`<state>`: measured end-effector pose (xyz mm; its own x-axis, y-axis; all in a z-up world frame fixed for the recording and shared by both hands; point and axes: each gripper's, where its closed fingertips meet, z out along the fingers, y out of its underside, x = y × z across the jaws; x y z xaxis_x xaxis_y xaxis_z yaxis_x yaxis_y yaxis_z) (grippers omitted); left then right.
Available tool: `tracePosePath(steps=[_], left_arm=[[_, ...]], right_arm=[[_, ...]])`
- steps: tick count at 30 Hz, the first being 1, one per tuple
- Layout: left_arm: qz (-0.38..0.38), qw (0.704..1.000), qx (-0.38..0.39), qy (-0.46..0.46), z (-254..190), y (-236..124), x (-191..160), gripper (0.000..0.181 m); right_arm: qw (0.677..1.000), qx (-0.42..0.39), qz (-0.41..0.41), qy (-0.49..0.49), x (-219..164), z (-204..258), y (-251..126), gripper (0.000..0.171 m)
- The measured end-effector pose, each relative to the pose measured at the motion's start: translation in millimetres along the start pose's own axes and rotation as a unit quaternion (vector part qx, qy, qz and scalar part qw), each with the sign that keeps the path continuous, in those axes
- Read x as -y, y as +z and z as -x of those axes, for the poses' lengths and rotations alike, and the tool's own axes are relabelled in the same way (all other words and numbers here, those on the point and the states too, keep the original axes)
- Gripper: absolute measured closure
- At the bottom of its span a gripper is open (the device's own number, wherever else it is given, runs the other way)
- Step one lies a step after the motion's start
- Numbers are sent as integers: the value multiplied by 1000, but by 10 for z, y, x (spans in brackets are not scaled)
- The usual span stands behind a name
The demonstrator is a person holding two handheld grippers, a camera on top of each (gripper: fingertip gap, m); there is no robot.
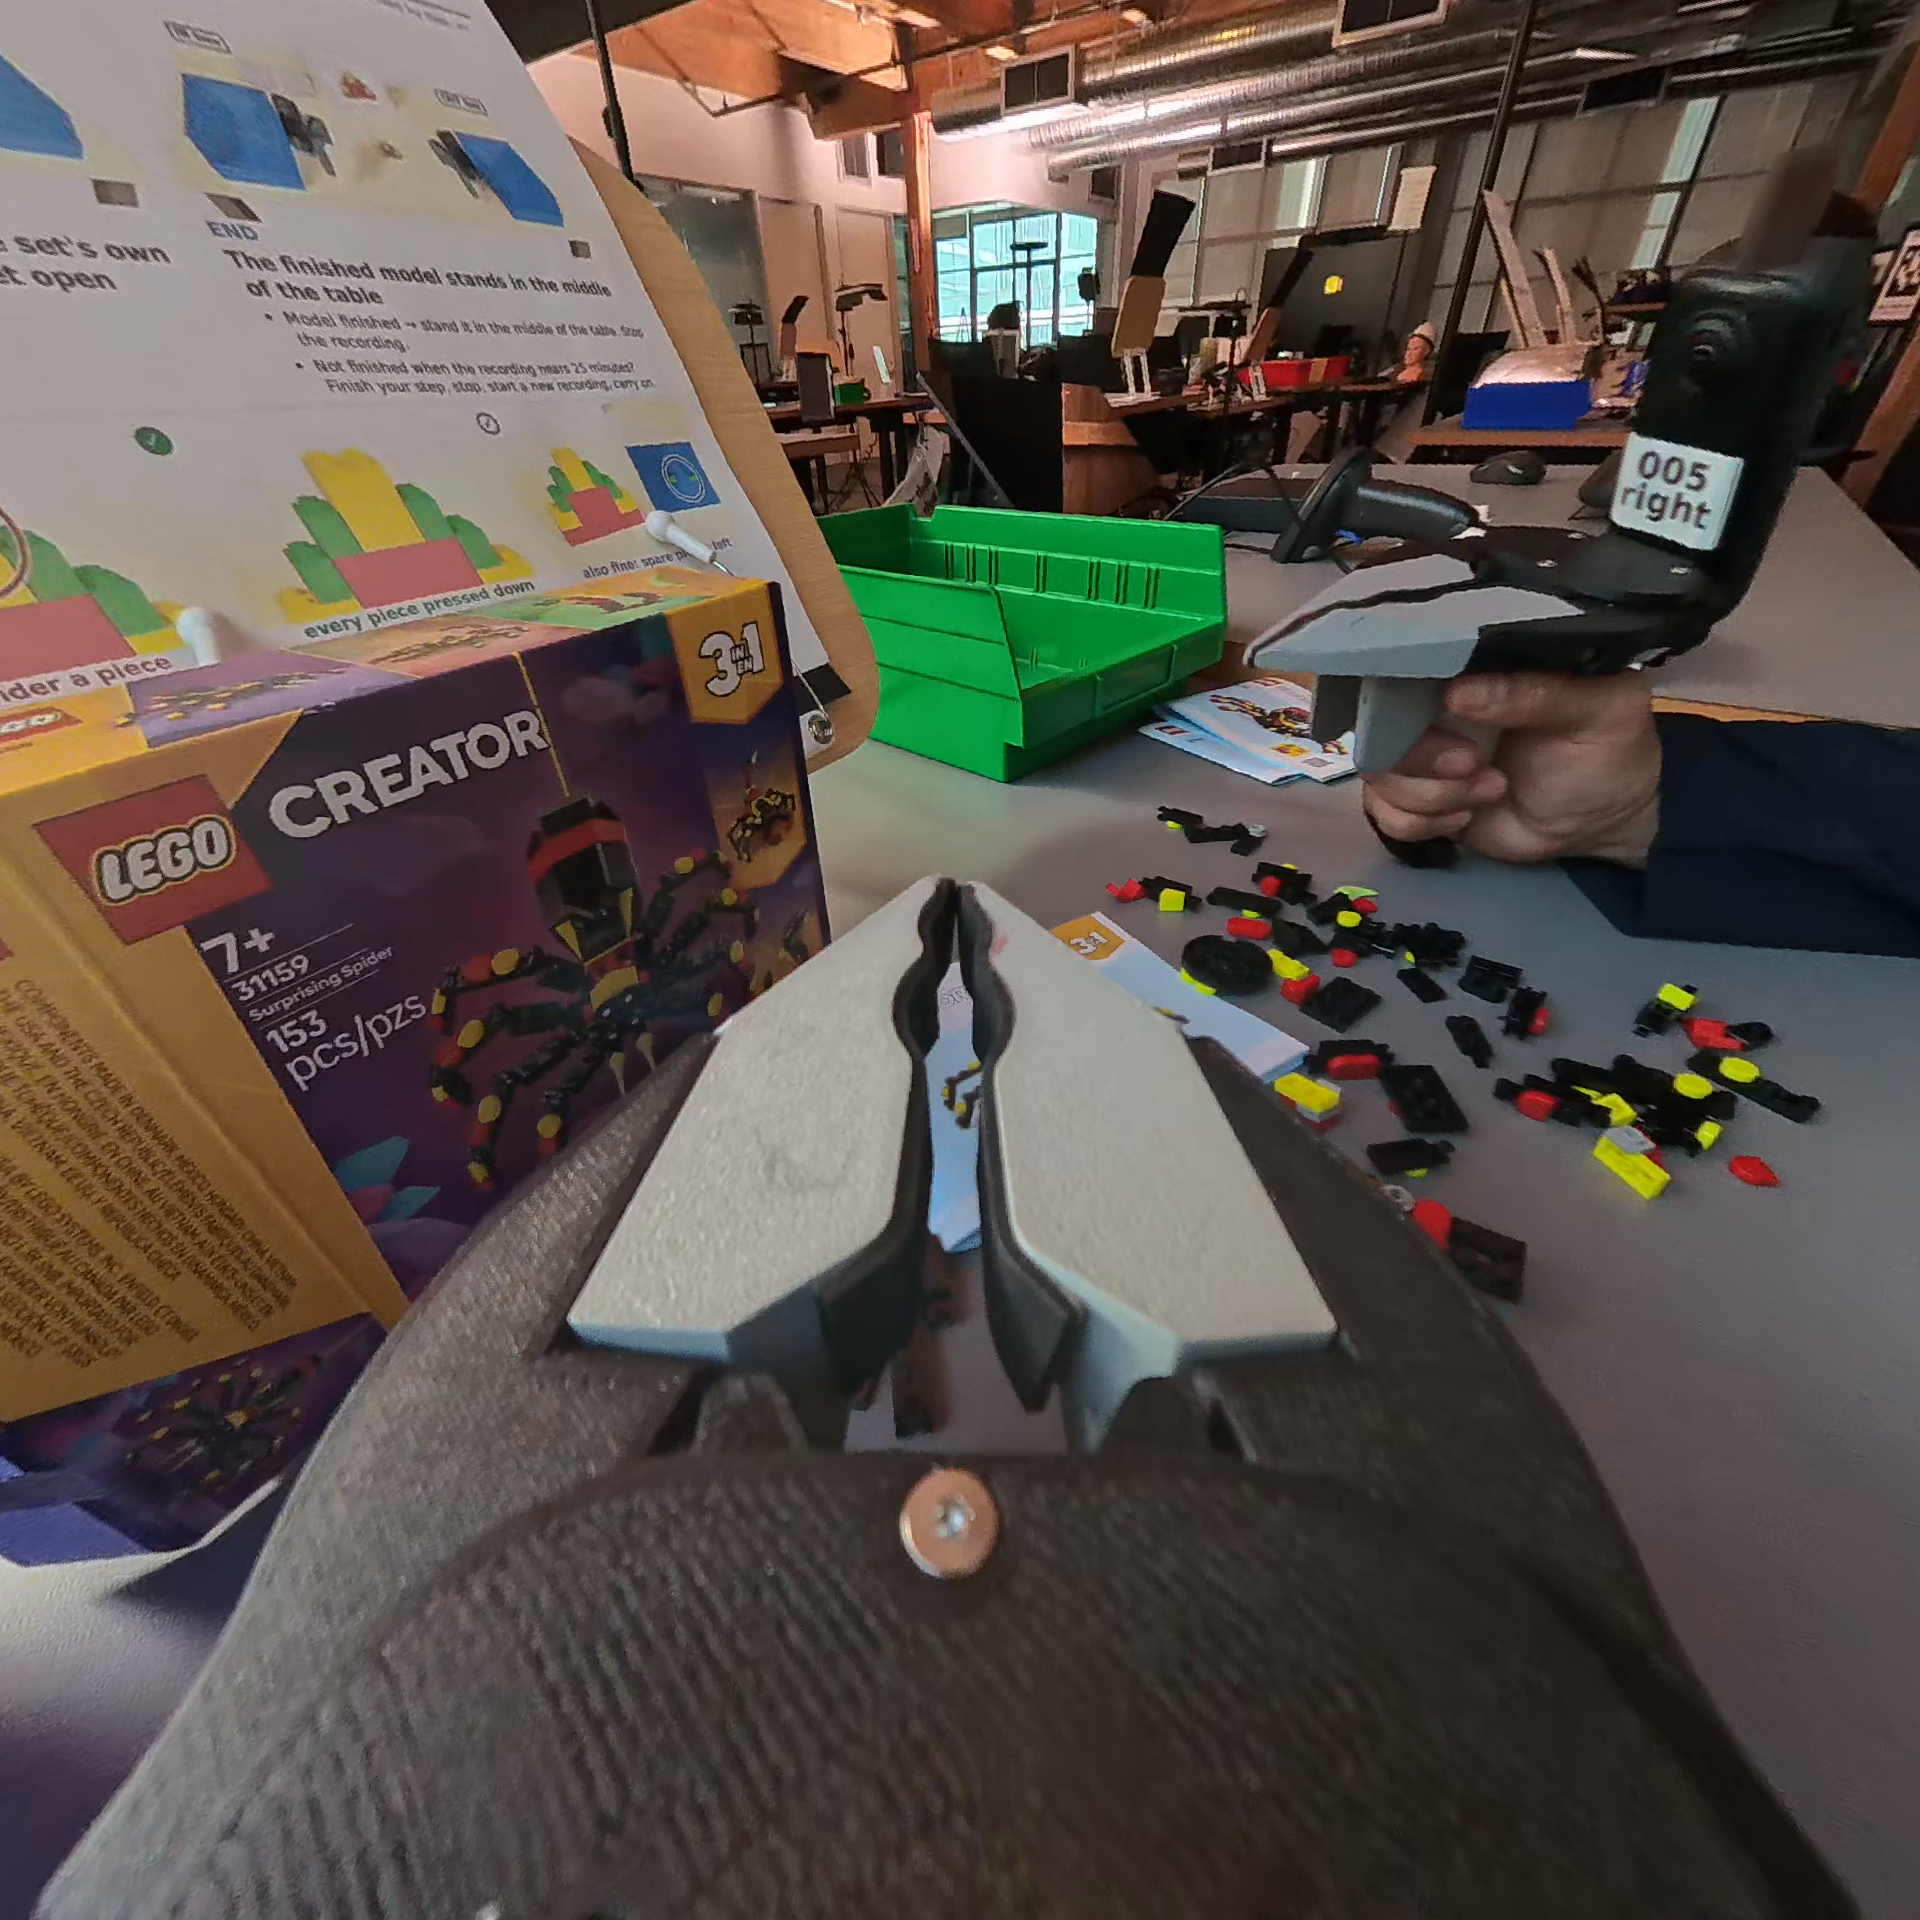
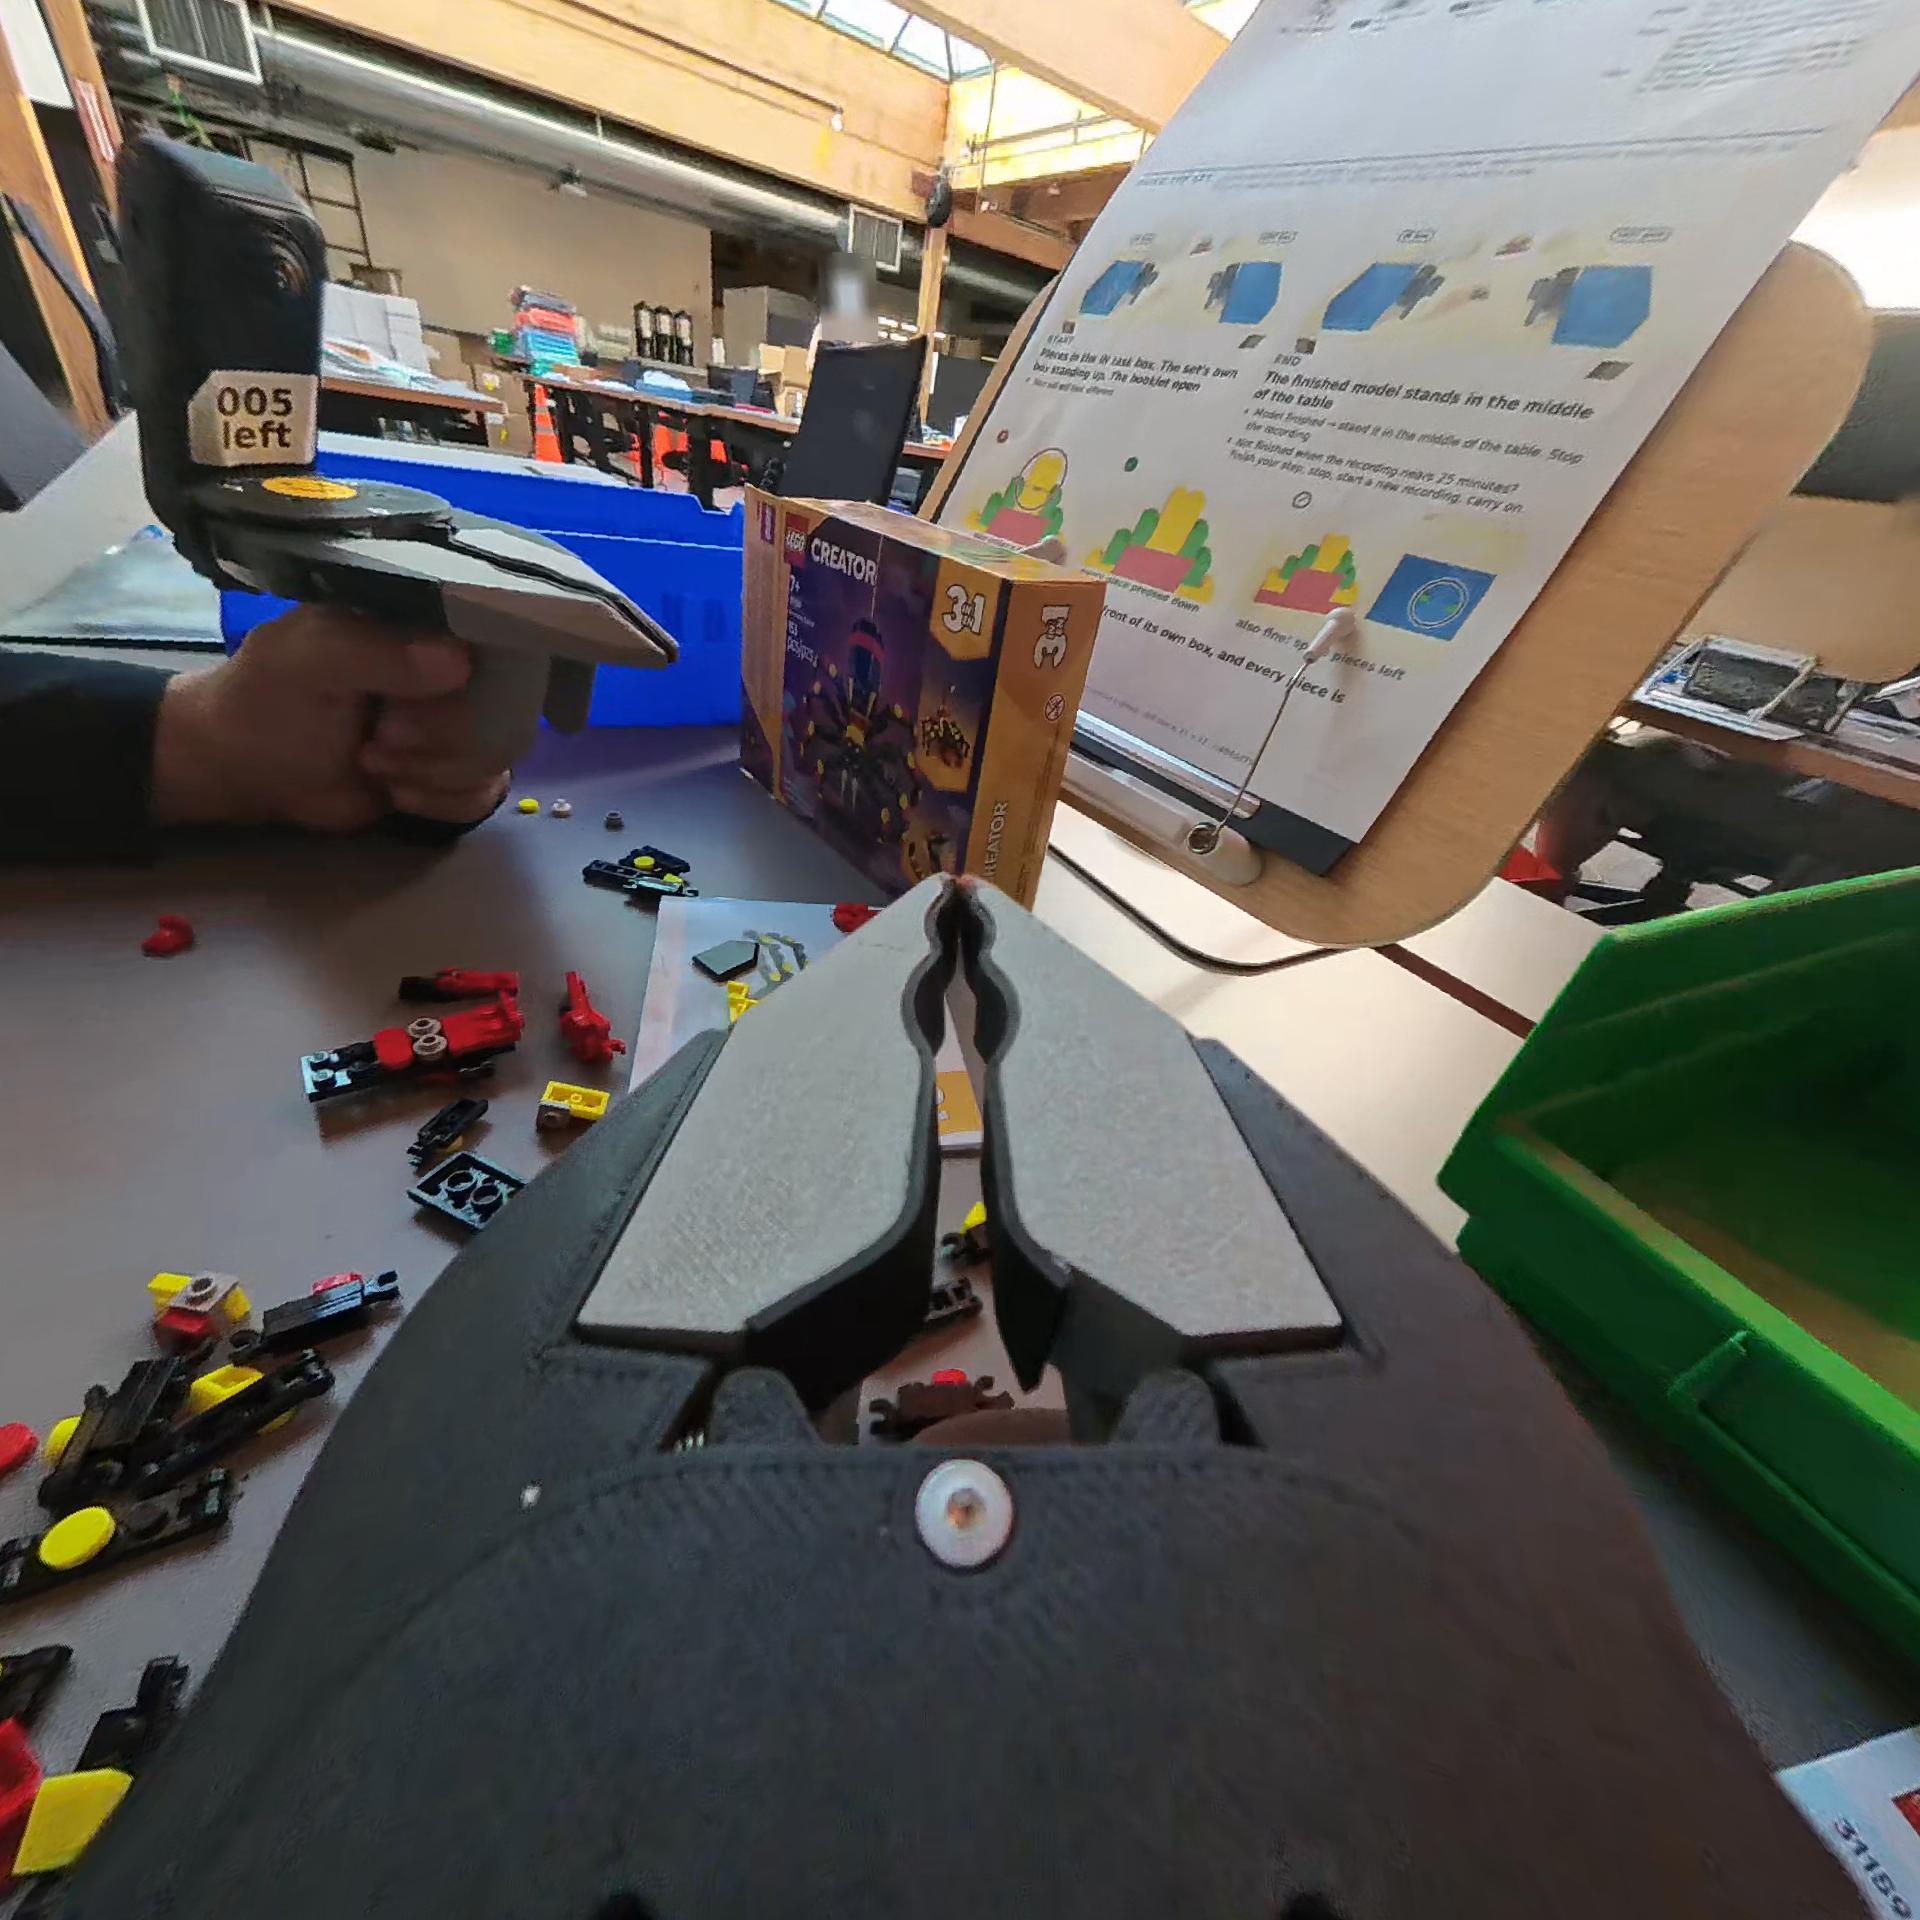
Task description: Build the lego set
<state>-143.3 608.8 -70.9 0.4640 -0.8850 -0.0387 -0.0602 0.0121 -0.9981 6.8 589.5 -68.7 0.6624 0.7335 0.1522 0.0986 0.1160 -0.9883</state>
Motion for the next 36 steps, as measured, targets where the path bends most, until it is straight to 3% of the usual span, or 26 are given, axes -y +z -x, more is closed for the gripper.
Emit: tracePosePath(steps=[3,5,9,11,20,22,24,36], left_arm=[[-3,1000,-1,4,-2,1,10,181],[1,1000,-13,12,-31,24,-2,181],[8,999,-38,30,-85,86,-24,181],[16,997,-73,27,-159,121,-45,181],[35,991,-101,75,-329,234,-101,181],[36,991,-97,81,-331,239,-106,181],[29,992,-89,84,-312,230,-88,181],[22,995,-46,87,-182,194,-61,181]], right_arm=[[999,-18,-11,-26,27,-2,-1,171],[999,-31,-19,-27,48,-35,10,158],[1000,-6,-9,8,14,-59,69,148],[1000,-3,-19,12,34,-70,73,148],[999,30,12,-18,-34,89,145,144],[999,33,12,-20,-34,105,144,150],[998,50,8,-26,-23,169,122,171],[999,30,16,-32,-47,136,129,168]])
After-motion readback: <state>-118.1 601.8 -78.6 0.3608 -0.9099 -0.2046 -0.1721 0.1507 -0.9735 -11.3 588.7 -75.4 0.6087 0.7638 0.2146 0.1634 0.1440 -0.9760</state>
